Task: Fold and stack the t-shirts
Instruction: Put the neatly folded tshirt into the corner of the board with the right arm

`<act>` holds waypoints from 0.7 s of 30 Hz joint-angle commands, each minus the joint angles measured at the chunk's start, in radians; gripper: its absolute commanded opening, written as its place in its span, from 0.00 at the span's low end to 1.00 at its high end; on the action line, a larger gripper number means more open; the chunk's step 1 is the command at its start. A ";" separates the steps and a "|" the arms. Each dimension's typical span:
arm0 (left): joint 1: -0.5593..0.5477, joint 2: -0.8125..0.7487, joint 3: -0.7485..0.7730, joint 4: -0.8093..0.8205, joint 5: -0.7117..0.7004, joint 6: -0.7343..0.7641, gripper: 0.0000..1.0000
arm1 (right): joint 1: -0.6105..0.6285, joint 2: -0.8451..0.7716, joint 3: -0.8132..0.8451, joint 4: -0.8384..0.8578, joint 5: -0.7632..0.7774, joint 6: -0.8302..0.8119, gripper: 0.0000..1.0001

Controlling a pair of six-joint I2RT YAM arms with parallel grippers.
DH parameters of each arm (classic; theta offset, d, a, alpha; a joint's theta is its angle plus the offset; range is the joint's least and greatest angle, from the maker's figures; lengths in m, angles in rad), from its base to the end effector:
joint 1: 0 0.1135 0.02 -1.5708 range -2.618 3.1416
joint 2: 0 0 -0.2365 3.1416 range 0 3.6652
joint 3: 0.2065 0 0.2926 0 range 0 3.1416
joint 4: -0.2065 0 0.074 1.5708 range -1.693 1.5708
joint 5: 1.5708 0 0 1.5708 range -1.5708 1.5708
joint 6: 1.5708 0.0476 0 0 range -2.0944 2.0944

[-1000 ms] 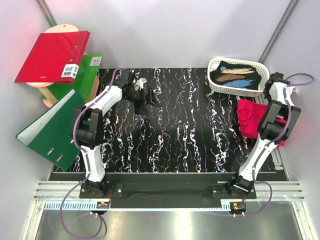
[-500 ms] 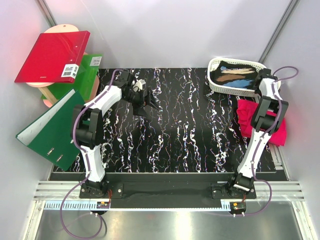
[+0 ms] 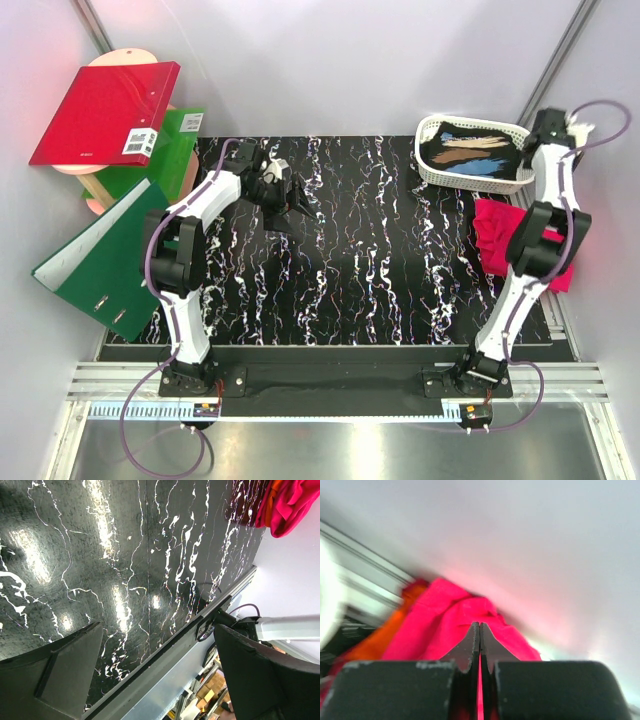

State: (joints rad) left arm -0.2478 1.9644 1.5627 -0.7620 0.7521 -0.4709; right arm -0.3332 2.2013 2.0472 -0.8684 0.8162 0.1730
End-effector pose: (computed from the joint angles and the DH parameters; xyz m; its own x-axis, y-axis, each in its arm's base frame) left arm 0.4194 -0.1396 0.1753 -0.9936 -0.0904 -0.0682 -0.0106 0.6739 -0.7387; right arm 0.4680 -0.1987 0.2289 -0.6941 0.3650 -0.6205 0.7130 0.4672 -0.5228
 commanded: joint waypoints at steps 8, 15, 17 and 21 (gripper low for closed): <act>0.001 -0.050 0.046 0.010 0.012 0.018 0.99 | 0.108 -0.489 -0.200 0.065 -0.679 0.025 0.00; -0.004 -0.044 0.062 0.018 0.015 0.025 0.99 | 0.166 -0.563 -0.534 0.017 -0.881 0.080 0.00; -0.008 -0.041 0.066 0.020 0.018 0.025 0.99 | 0.177 -0.562 -0.574 0.016 -0.905 0.088 0.00; -0.019 -0.035 0.069 0.024 0.027 0.029 0.99 | 0.200 -0.526 -0.607 0.008 -0.920 0.091 0.00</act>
State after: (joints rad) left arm -0.2543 1.9644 1.5902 -0.7609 0.7536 -0.4629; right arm -0.1555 1.6817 1.4300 -0.8616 -0.0292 0.2409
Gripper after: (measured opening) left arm 0.987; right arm 0.009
